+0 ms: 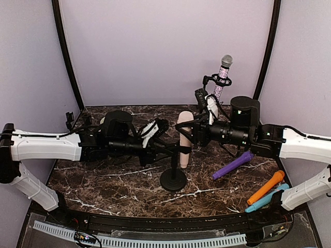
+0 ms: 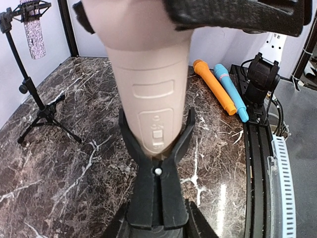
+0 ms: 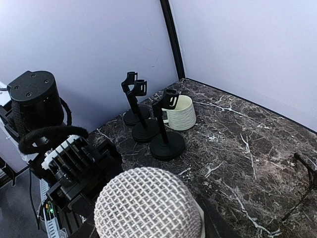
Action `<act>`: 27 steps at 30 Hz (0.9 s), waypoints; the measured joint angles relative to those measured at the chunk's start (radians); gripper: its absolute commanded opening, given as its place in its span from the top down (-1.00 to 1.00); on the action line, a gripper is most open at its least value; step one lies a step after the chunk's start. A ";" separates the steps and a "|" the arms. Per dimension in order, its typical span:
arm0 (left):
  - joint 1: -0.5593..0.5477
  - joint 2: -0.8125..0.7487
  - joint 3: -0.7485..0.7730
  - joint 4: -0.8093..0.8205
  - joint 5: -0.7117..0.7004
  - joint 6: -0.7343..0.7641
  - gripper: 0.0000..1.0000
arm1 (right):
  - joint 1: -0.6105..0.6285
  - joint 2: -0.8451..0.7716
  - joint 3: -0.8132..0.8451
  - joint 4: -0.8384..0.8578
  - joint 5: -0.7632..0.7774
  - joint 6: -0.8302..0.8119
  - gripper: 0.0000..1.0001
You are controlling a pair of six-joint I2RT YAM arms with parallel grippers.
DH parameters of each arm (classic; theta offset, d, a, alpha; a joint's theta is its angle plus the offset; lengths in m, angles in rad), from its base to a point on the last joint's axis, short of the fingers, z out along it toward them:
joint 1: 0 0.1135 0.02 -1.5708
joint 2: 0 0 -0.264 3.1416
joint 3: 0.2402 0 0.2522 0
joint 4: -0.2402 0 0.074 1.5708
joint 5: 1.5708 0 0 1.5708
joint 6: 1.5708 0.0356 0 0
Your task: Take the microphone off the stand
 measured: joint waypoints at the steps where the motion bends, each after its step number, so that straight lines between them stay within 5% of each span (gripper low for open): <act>1: 0.000 0.000 0.000 0.000 0.002 0.004 0.62 | 0.000 -0.001 0.000 0.001 0.000 0.004 0.37; 16: -0.006 -0.024 0.000 -0.035 -0.110 -0.014 0.89 | -0.018 -0.077 0.018 -0.119 0.139 0.047 0.47; 27: 0.111 -0.153 -0.055 -0.154 -0.245 -0.115 0.93 | -0.224 -0.113 0.040 -0.333 0.224 0.164 0.49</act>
